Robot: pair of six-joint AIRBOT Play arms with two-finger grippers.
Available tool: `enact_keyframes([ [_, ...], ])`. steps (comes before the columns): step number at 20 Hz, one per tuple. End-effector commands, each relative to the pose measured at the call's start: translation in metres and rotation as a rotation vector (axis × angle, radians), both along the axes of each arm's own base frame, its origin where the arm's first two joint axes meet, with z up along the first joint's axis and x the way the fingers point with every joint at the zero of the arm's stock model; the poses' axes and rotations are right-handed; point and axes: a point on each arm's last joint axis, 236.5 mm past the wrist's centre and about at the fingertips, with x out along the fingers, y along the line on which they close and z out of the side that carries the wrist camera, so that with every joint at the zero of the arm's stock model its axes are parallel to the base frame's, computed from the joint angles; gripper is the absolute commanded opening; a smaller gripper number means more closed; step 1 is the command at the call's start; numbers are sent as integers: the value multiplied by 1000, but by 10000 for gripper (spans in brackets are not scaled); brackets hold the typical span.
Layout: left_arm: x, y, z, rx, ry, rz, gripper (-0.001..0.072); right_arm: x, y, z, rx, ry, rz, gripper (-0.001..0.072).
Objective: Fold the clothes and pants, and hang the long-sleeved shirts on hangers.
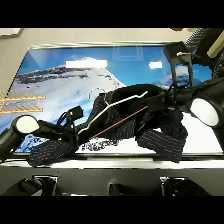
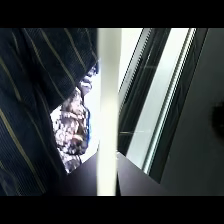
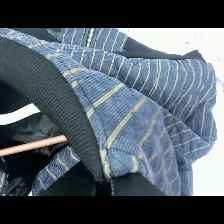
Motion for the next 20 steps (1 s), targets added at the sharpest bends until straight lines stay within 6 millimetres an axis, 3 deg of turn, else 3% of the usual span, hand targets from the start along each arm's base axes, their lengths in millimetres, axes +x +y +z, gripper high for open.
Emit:
enact_keyframes([
  [1, 6, -15, -6, 19, -7, -90, 4, 0, -2, 9, -42, -21, 56, 14],
  [5, 4, -23, -18, 57, 18, -148, 5, -4, -13, 6, -112, 3, 68, 15],
  [8, 2, -8, -24, 121, 28, -176, 4, -5, -34, 7, -193, 10, 26, 14],
  [12, -3, 16, -13, 133, 92, -129, 3, 2, -53, 16, -246, -31, -38, 14],
  [15, -3, 28, -1, 161, 43, -133, 4, 7, -42, 19, -226, -58, 5, 15],
  [20, 17, 20, 14, 212, -42, -167, 5, 5, -8, 6, -153, -19, 128, 15],
])
